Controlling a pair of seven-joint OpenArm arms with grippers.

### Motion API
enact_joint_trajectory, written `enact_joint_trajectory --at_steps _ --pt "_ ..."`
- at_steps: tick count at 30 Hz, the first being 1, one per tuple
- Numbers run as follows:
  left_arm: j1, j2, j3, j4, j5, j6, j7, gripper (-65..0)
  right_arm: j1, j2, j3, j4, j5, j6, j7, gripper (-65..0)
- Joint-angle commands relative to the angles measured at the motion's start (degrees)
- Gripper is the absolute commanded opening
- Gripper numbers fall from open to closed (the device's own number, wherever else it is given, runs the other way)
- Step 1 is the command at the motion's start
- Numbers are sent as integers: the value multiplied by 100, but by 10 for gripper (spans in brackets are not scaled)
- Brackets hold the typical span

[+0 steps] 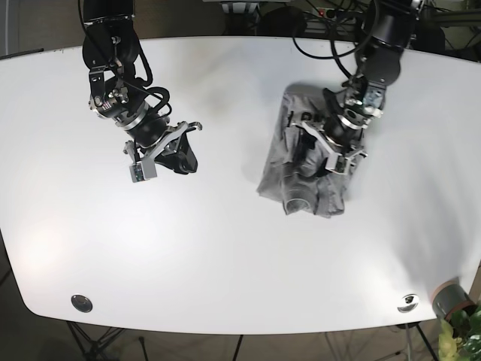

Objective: Fold the T-shirt properly
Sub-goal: 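Carry the grey bundle with the left gripper to the table's side and release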

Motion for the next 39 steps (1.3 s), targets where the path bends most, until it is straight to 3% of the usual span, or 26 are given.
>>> enact_joint_trajectory --at_steps 1,8,17,21,26,32,39 --pt "74 -310 -214 -117 -107 -153 1093 -299 82 34 18 108 99 49 151 -563" --pt "47 -1066 -1155 -943 121 -1322 1673 -300 74 42 27 99 90 49 151 -563" --pt "-770 -1795 -1823 -3080 754 -2421 1603 -303 74 42 27 126 90 49 151 -563" --pt "-1008 -2173 -1849 -3765 763 -2764 1163 -304 65 42 27 134 90 49 151 -563" --pt "-1008 -2595 -1823 -4038 763 -2786 671 -304 30 34 27 231 90 49 151 -563" --pt "-911 -2956 -1876 -4003 719 -2786 486 -304 -93 42 27 495 64 49 151 -563" --pt "-902 -2991 -2614 -3818 719 -2786 188 -304 -217 42 18 653 72 41 151 -563"
